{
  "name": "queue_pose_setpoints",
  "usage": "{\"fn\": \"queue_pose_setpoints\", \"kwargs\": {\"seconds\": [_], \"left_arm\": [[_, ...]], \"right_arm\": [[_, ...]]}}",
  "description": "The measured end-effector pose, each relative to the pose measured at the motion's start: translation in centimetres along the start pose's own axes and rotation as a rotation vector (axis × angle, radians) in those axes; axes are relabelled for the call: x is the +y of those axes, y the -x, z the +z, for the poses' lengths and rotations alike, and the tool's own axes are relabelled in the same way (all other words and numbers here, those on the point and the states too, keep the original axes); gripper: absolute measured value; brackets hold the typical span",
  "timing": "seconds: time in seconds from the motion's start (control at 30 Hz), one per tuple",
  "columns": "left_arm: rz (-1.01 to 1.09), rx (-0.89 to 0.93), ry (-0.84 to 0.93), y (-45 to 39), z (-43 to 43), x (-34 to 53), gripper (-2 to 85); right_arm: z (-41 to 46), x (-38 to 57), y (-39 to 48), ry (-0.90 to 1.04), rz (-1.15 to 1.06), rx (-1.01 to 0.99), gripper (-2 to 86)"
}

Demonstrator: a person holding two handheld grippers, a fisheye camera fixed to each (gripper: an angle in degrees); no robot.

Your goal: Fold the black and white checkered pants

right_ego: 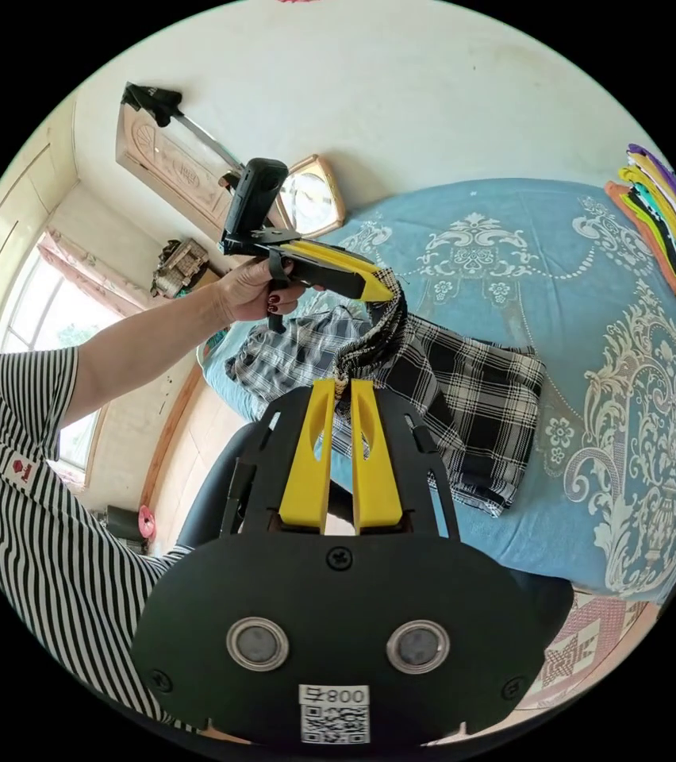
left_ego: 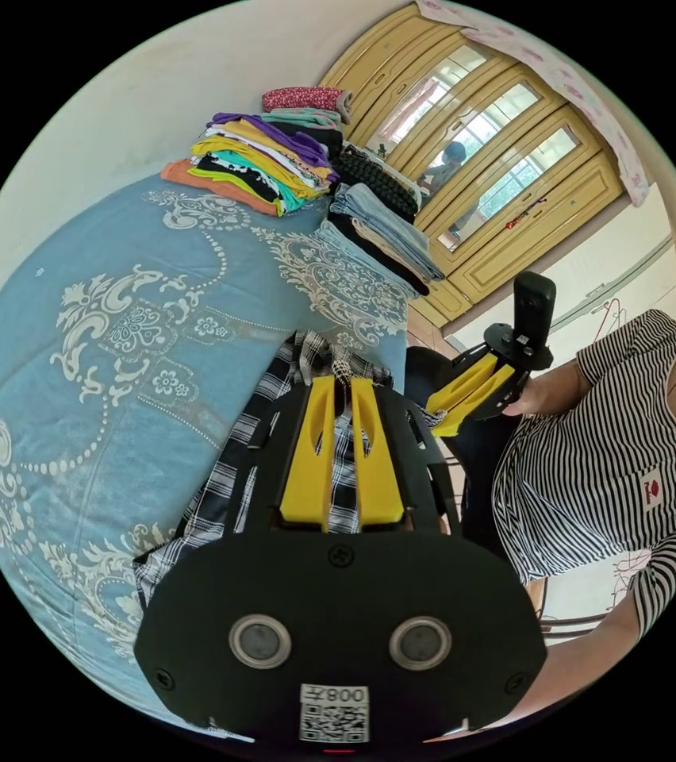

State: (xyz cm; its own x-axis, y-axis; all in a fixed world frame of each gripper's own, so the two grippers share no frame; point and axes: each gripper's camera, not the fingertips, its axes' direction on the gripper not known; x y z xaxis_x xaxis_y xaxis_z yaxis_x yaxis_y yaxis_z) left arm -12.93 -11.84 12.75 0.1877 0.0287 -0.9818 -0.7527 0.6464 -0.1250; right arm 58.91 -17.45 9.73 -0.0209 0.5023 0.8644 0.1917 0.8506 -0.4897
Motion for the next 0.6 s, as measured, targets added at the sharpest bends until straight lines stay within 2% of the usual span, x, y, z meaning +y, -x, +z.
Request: {"fn": "queue_pose_setpoints", "kwargs": {"seconds": [0.6], "left_arm": [[-0.110, 0.051, 0.076, 5.5, -6.0, 14.5, 4.0]], "right_arm": [[22.6, -5.3, -1.5, 0.223, -0.060, 0.007, 3.3]]}}
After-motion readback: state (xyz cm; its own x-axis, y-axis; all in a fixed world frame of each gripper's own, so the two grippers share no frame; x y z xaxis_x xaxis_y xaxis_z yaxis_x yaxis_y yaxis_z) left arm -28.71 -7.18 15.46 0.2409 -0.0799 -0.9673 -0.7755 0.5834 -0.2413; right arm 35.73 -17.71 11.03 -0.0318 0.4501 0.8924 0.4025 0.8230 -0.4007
